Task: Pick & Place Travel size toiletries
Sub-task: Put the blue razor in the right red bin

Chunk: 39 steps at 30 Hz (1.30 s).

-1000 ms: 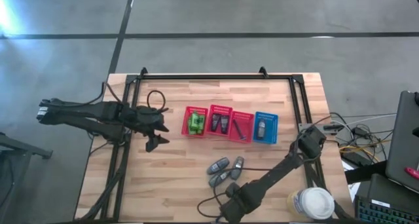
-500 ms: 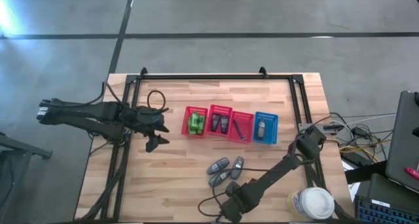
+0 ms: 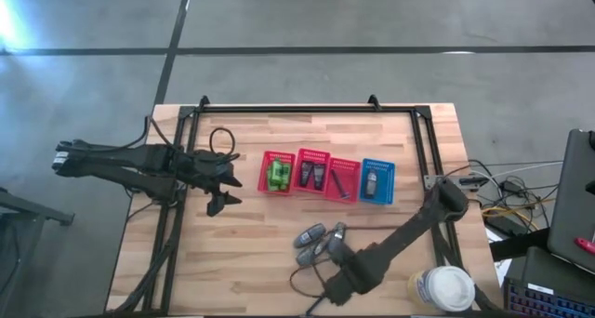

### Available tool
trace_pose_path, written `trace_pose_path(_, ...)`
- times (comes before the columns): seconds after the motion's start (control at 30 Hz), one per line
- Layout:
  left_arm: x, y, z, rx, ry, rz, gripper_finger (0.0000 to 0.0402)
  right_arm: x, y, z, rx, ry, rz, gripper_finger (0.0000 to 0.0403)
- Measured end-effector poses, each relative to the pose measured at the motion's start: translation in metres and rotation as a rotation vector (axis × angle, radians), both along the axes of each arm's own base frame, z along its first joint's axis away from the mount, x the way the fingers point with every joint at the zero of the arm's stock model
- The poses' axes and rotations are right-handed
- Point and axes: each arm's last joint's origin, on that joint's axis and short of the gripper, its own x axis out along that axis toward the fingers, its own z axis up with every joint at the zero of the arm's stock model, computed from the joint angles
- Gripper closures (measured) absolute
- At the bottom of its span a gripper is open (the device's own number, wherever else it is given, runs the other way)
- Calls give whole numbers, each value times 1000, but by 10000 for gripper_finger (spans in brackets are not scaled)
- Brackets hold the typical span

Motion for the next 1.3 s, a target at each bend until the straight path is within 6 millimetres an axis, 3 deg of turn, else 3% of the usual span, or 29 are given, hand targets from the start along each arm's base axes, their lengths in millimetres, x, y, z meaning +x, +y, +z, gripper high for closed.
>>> trace_pose_path(0.13,0,0,0,20,-8,-15,138,-7,-44,43,-122,-94,-272,370)
trace_pose_path(0.27,2,0,1,39,-26,-31,138,-9,-109,60,-154,-176,-507,371)
trace_pose_path(0.4,2,0,1,46,-33,-37,138,-7,-171,48,-119,-259,-591,367)
trace_pose_path(0.57,2,0,2,41,-36,-33,138,-17,-219,23,-110,-305,-700,368)
trace_pose_path(0.77,3,0,3,22,-50,-18,138,-31,-247,3,-108,-285,-769,362)
trace_pose_path(1.0,4,0,3,19,-57,-16,138,-31,-262,-21,-74,-295,-781,359)
trace_pose_path(1.17,4,0,-1,13,-44,-10,138,-35,-263,-30,-49,-256,-763,318)
trace_pose_path(1.3,4,0,-5,4,-31,-1,138,-33,-262,-24,-47,-277,-738,269)
